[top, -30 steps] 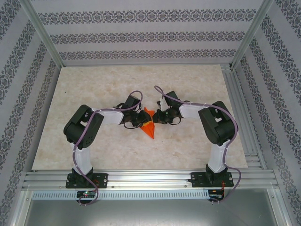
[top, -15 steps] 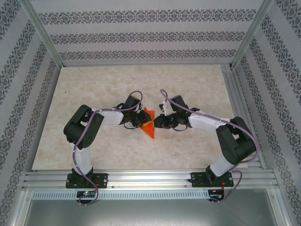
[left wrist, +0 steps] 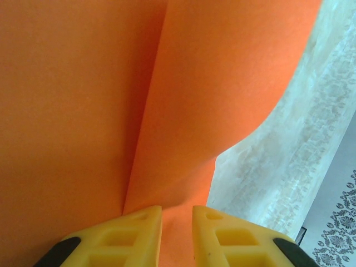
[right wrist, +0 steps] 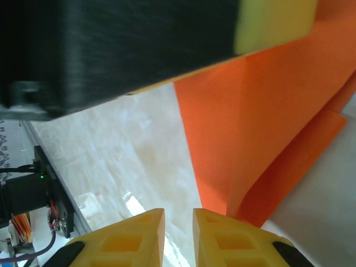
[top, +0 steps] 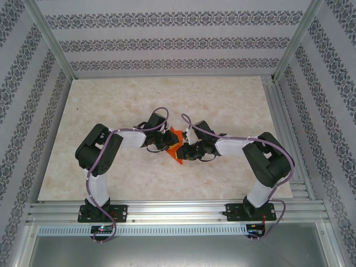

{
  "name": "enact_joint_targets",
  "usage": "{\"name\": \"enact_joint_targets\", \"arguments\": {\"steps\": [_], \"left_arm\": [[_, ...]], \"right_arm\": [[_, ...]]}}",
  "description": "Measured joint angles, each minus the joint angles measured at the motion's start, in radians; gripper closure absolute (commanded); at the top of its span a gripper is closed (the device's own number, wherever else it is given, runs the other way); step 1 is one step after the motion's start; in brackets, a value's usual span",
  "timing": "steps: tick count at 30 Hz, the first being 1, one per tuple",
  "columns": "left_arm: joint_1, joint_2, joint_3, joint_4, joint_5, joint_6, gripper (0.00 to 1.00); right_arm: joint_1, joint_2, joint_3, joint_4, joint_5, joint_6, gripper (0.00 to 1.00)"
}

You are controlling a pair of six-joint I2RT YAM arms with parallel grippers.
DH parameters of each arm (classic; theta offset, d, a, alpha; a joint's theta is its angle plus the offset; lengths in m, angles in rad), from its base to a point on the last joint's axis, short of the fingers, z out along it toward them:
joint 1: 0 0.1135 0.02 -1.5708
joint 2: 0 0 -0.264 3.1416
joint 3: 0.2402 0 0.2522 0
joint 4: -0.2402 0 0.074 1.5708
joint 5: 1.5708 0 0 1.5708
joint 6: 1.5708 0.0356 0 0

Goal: Fold a paper plane with a square sheet of paper (fold left side to right side)
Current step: Fourth fold the wing at the center of the table.

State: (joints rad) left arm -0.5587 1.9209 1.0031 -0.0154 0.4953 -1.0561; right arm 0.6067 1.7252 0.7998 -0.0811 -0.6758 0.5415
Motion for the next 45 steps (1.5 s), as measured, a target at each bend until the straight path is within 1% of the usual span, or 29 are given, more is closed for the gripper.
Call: {"name": "enact_joint_targets", "arguments": {"steps": [11, 19, 23, 30, 34, 39, 45], "left_arm": [[0.000, 0.000, 0.000, 0.000, -0.002, 0.000, 0.76], [0.000, 0.001, 0.005, -0.008, -0.002, 0.001, 0.76], [0.001, 0.011, 0.031, -0.040, -0.001, 0.004, 0.75], [0.012, 0.043, 0.099, -0.122, 0.029, 0.028, 0.75], [0.019, 0.058, 0.128, -0.158, 0.050, 0.040, 0.75], [0.022, 0.061, 0.133, -0.165, 0.059, 0.050, 0.75], [0.026, 0.054, 0.095, -0.103, 0.072, 0.049, 0.75]], "right_arm": [[0.000, 0.028, -0.001, 0.004, 0.002, 0.000, 0.80], [0.000, 0.040, -0.008, -0.005, 0.040, 0.000, 0.80], [0.009, 0.041, -0.006, -0.022, 0.066, 0.000, 0.84], [0.018, 0.051, 0.015, -0.062, 0.093, -0.001, 0.86], [0.027, 0.053, 0.032, -0.088, 0.111, -0.005, 0.86], [0.034, 0.045, 0.037, -0.092, 0.122, -0.009, 0.83], [0.034, -0.011, 0.034, -0.113, 0.121, -0.009, 0.78]]}}
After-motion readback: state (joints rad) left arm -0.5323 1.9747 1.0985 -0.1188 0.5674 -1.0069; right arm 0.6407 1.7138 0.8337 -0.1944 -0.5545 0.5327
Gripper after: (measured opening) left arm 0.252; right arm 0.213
